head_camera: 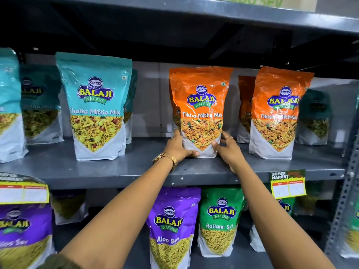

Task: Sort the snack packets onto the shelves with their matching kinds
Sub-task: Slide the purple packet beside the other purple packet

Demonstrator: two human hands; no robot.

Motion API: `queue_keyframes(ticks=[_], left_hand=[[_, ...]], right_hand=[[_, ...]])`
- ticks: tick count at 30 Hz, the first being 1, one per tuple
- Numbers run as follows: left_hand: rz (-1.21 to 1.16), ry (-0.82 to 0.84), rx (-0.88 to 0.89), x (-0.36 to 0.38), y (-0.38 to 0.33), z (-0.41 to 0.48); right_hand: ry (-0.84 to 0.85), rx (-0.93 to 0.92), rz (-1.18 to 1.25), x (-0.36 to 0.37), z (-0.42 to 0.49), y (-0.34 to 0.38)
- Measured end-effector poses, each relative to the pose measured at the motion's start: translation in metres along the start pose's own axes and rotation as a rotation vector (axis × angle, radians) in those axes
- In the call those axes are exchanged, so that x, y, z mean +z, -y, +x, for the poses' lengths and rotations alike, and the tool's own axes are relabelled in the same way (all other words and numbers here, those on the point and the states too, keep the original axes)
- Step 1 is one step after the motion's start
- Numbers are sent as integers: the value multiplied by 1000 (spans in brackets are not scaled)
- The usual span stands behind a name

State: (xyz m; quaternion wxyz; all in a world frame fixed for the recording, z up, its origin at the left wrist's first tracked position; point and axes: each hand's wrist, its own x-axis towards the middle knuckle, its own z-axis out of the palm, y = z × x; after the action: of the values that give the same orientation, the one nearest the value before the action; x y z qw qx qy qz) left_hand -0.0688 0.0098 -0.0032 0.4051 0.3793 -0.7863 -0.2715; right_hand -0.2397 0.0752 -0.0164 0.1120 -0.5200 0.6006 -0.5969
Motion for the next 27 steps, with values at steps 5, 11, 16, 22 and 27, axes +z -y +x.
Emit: queue_keyframes(ticks=[5,11,16,22,27], left_hand=[[-110,-189,209,-10,-14,-18],[-44,-384,475,-8,-5,-101],[80,-483,608,10,39,-165],[61,-349,331,45,127,-231],[103,24,-229,74,208,-244]], right_hand=[[-192,-210,-182,3,-54,8],[-346,-372,2,28,-142,2],[-318,-274,109,51,-190,-18],[91,173,96,77,-232,-105],[304,573,89,91,-241,-181]])
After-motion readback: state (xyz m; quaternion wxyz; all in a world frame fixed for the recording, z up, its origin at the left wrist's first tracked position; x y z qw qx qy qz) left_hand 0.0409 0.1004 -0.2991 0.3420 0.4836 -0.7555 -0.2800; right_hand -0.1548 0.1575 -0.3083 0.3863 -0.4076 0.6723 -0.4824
